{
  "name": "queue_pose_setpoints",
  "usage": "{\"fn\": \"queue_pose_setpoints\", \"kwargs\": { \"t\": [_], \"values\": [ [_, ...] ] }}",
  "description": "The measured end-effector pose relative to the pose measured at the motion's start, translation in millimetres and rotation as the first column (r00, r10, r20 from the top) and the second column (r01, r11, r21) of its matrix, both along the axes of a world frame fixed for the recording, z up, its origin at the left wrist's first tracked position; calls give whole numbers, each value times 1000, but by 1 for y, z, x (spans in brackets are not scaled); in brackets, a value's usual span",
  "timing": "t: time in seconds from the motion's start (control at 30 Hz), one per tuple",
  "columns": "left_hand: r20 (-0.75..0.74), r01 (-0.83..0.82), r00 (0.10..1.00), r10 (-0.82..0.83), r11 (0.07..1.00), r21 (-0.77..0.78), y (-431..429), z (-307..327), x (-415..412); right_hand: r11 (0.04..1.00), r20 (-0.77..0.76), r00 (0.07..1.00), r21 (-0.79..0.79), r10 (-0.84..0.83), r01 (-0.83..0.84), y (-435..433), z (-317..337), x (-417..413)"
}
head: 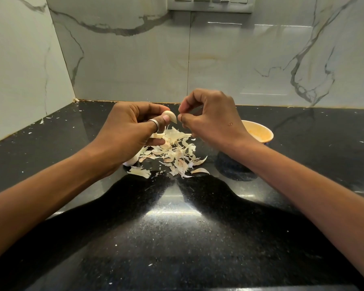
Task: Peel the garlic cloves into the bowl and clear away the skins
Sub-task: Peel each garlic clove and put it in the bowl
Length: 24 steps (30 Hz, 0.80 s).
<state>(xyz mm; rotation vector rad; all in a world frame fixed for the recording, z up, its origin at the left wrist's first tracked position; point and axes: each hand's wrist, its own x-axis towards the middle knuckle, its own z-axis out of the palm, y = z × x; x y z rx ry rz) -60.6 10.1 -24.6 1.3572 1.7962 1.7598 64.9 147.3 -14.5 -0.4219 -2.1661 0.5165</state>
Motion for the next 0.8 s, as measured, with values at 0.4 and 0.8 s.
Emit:
{"fn": "queue_pose_setpoints", "kwargs": {
  "t": [0.4, 0.8],
  "values": [
    [56, -19, 998, 19, 1000, 16, 0, 1, -2, 867, -26, 950, -401, 311, -295, -5, 4, 2],
    [66, 10, 998, -8, 999, -36, -1, 2, 1, 840, -102, 918, -375, 384, -393, -1, 0, 0]
  ]
}}
